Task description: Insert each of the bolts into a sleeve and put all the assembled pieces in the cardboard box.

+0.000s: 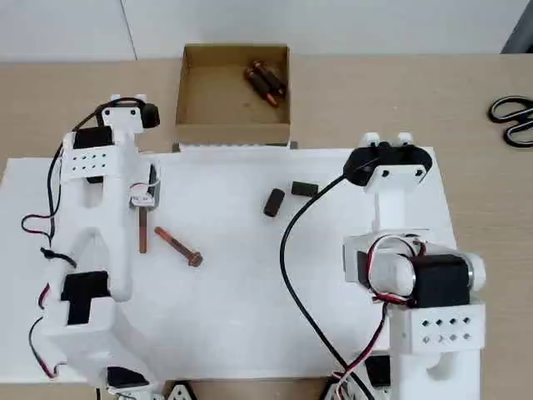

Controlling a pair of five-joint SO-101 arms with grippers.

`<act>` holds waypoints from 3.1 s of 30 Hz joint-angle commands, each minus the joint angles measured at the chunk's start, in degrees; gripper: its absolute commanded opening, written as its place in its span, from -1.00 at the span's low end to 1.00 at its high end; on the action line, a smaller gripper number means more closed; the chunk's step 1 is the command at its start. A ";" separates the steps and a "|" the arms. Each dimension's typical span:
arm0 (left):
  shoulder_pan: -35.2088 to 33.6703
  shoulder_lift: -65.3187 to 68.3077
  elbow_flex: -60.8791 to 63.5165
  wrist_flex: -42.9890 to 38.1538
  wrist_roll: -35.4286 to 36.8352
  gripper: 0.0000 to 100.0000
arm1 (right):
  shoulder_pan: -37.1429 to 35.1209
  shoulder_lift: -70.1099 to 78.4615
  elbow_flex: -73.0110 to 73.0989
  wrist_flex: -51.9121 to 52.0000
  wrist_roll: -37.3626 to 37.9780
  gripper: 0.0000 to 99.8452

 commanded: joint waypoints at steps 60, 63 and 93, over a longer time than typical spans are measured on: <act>7.82 -42.29 1.80 5.36 2.55 -0.99 | 0.66 -26.77 -4.31 -1.01 6.77 -1.00; 7.82 -52.13 8.31 0.09 2.55 -0.99 | 0.66 -33.19 0.62 -1.10 7.12 -1.00; 15.74 -118.68 81.71 -49.05 30.42 -0.99 | -20.44 -52.70 58.90 -51.47 15.12 -1.00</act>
